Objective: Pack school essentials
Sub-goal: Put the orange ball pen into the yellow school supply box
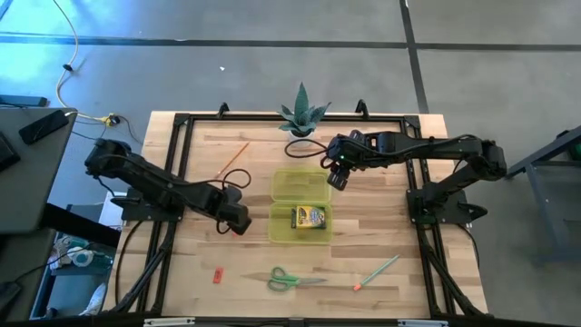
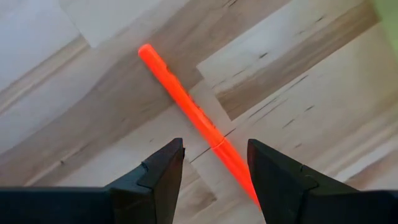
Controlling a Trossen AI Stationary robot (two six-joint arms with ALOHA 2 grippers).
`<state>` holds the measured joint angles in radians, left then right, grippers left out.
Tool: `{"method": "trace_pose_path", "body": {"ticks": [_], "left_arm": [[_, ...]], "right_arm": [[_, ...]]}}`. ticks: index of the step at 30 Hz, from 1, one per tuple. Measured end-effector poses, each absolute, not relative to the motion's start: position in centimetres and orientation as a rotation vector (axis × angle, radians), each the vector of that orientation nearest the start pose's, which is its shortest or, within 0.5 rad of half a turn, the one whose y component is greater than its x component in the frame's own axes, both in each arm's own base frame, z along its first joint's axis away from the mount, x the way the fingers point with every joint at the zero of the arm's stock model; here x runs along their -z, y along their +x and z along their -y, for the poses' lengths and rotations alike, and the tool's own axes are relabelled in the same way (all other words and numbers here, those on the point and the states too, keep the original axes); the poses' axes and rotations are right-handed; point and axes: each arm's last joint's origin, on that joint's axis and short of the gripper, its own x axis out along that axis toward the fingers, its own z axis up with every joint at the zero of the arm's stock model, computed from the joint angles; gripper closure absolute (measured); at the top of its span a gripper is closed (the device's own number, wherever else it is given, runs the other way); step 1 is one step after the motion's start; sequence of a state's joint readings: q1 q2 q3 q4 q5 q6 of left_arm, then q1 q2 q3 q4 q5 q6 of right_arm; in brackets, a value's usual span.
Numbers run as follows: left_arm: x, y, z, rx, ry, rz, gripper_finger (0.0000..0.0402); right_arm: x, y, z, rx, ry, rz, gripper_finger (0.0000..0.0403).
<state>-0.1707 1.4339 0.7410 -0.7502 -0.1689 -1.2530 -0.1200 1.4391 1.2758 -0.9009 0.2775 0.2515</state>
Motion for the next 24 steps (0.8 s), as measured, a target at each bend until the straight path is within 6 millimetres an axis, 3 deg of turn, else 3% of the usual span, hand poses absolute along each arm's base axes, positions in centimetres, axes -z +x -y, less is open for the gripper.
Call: {"method": "trace_pose_path", "body": {"ticks": [24], "left_arm": [[-12.8,22.8,4.2,-0.888,-0.731,-1.325,0.0237]], "right_arm": [[-30.1,28.0,4.2,0.491,0.142,-1.015,0.0229]]}}
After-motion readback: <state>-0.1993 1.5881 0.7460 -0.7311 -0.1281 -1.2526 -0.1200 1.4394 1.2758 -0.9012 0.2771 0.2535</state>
